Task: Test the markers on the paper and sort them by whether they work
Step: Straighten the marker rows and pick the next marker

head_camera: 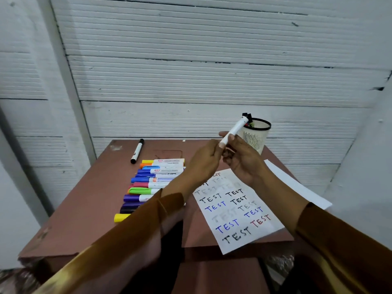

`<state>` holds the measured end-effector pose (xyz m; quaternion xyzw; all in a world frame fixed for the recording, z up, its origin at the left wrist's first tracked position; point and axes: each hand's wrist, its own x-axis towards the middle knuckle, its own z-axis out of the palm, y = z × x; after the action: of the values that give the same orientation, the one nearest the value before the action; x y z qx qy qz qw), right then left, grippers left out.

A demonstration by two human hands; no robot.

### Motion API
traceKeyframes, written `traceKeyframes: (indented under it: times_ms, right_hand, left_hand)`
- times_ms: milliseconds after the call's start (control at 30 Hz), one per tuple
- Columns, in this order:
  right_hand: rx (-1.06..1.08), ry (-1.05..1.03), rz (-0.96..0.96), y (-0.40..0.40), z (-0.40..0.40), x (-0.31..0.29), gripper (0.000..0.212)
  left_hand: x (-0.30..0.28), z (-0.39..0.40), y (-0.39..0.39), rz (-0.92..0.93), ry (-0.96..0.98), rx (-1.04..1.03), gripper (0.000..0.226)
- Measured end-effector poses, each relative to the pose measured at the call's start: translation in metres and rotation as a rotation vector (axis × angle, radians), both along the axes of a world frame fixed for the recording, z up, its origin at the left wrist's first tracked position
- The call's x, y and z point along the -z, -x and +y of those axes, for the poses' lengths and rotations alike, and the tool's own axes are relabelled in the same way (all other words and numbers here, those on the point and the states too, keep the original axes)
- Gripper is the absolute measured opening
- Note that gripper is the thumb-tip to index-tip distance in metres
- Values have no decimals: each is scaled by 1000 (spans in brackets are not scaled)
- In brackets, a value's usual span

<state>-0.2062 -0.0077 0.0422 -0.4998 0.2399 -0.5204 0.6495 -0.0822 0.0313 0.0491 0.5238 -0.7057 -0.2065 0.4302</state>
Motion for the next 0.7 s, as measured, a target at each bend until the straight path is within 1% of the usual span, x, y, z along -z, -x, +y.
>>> traceKeyframes:
  times_ms: [33,100,200,267,333,433,533,600,667,700]
  right_hand:
    - [1,-5,-6,4,-1,2,29]
    - [-6,-13,8,7,-3,7,31]
    - [-18,-8,77,11,-6,12,36]
    - [-9,27,168,14,-8,12,26]
    - [1,45,213,19,-11,11,16]
    - [-3,53,234,27,-15,8,23]
    - [-3,40,132,28,-18,6,17]
    - [39,1,28,30,-22,7,17]
    - [114,-17,10,31,-27,11,17]
    - [171,-3,57,32,-29,14,15]
  left_hand:
    - [-1,-2,2,-18,-45,10,24]
    - [0,-6,5,-70,-76,2,24]
    - [3,-8,7,-98,-27,4,31]
    - [8,-9,9,-159,14,5,33]
    - [11,-11,10,-177,45,-26,31]
    - [13,-13,9,-172,99,-79,33]
    - [11,-14,14,-118,8,-70,35]
    - [15,-17,18,-106,-83,-128,40]
    - [20,-23,19,-218,-158,-210,38]
    - [24,-24,19,-314,-184,-221,36]
